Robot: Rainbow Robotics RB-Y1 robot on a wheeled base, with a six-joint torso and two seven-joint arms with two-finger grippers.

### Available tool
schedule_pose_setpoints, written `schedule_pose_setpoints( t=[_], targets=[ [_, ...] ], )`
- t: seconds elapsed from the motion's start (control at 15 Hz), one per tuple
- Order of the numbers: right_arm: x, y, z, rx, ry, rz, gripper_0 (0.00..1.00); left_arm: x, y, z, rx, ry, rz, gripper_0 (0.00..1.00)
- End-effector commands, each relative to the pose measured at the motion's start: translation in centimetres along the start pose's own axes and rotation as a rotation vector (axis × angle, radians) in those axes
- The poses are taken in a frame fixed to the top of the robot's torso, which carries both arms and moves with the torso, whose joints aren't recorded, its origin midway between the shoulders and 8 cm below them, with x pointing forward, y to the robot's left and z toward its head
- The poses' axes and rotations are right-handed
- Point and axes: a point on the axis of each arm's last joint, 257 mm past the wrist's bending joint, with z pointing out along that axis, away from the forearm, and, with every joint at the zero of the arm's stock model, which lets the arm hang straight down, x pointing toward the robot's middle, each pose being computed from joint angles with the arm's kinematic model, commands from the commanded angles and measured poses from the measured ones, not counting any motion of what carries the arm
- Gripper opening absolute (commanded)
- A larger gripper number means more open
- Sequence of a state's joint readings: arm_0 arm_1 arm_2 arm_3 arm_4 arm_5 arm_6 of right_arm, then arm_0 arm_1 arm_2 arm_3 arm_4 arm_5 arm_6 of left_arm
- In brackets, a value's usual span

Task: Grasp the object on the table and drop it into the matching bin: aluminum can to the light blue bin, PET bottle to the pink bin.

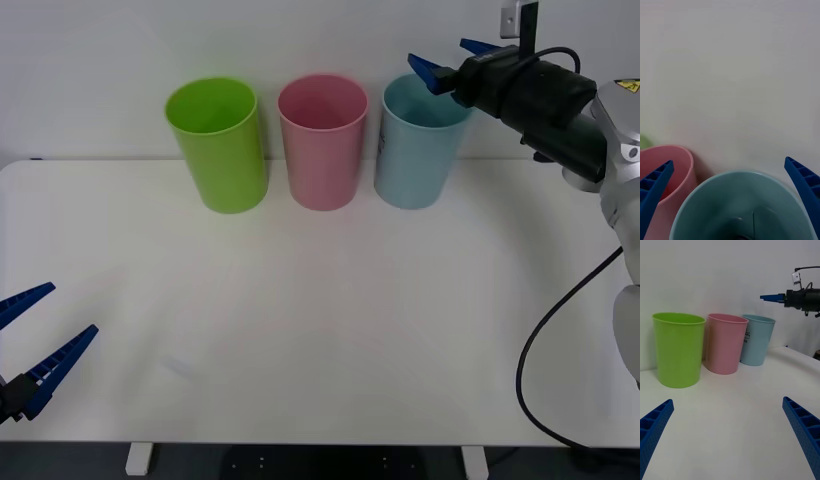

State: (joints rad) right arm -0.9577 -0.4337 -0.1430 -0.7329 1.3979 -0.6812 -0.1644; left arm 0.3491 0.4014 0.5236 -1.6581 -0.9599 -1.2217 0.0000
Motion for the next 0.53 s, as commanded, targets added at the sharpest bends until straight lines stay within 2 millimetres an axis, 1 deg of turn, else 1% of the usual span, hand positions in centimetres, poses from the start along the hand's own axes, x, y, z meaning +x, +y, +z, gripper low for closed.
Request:
schedule_pose_setpoints(
  t=[0.07,0.4,0.53],
  targets=[
    [0.2,-0.2,-1.1,-0.021,-0.008,0.007,1.0,0.0,0.0,0.0,0.0,0.0,0.0,1.0],
    [0.8,0.0,-3.8,-0.03,-0.034,-0.028,1.0,0.0,0.0,0.0,0.0,0.0,0.0,1.0],
    [1.1,0.6,-5.1,-0.043,-0.047,-0.039,1.0,0.0,0.0,0.0,0.0,0.0,0.0,1.0]
  ],
)
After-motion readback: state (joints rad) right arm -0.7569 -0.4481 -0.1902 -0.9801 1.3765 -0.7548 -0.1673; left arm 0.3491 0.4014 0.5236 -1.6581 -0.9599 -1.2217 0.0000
